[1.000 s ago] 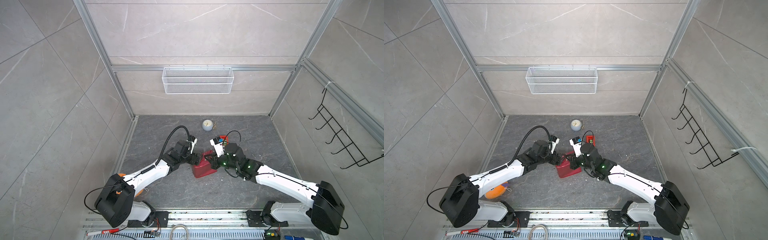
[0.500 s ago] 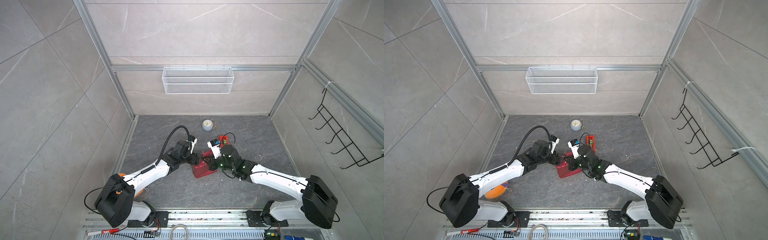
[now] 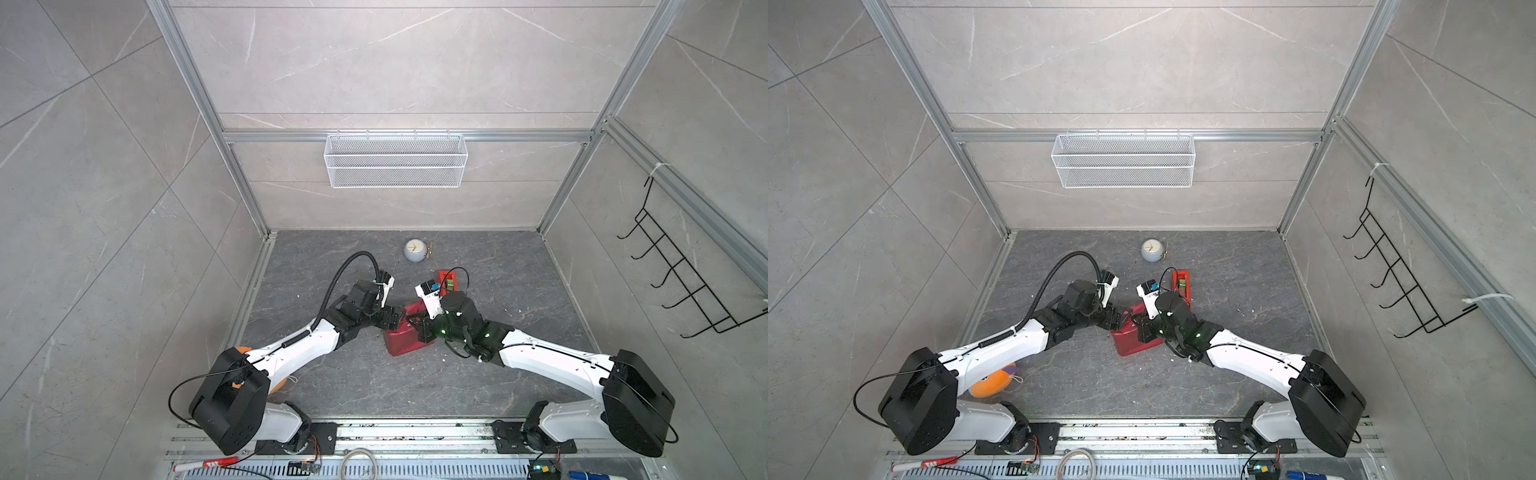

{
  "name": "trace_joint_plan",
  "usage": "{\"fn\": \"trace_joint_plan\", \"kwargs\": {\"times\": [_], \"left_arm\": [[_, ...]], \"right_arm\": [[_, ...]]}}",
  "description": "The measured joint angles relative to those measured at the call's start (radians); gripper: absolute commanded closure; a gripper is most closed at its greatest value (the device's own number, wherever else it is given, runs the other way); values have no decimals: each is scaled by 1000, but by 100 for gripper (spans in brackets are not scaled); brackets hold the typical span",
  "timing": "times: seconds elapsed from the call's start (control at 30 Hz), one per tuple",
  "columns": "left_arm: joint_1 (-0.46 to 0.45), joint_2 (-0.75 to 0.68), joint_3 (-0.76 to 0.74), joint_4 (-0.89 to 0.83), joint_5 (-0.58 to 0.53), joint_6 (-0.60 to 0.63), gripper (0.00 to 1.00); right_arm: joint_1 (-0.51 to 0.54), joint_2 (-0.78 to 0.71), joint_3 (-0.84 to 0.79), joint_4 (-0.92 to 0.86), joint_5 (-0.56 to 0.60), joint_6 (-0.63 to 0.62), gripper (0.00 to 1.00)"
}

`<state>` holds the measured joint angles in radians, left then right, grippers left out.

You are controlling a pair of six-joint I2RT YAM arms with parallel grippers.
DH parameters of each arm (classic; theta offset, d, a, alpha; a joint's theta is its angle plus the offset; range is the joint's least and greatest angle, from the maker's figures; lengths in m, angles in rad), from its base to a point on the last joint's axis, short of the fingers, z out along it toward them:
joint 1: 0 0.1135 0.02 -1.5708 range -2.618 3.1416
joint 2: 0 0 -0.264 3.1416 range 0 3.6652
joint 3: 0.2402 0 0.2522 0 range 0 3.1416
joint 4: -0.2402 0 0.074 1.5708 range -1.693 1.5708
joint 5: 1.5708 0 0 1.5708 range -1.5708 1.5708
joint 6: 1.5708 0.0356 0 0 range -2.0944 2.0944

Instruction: Wrap the gift box in paper

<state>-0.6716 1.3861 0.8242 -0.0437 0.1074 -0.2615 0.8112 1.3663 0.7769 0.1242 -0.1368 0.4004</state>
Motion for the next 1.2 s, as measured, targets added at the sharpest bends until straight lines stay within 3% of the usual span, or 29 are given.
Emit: {"fn": "trace_joint_plan", "kwargs": {"times": [0.63, 1.2], "left_arm": [[0, 0, 0, 0, 0, 0, 21], [0, 0, 0, 0, 0, 0, 21]], "right_arm": [[5, 27, -3, 0, 57, -199, 100], [10, 31, -5, 3, 93, -312, 84]]}}
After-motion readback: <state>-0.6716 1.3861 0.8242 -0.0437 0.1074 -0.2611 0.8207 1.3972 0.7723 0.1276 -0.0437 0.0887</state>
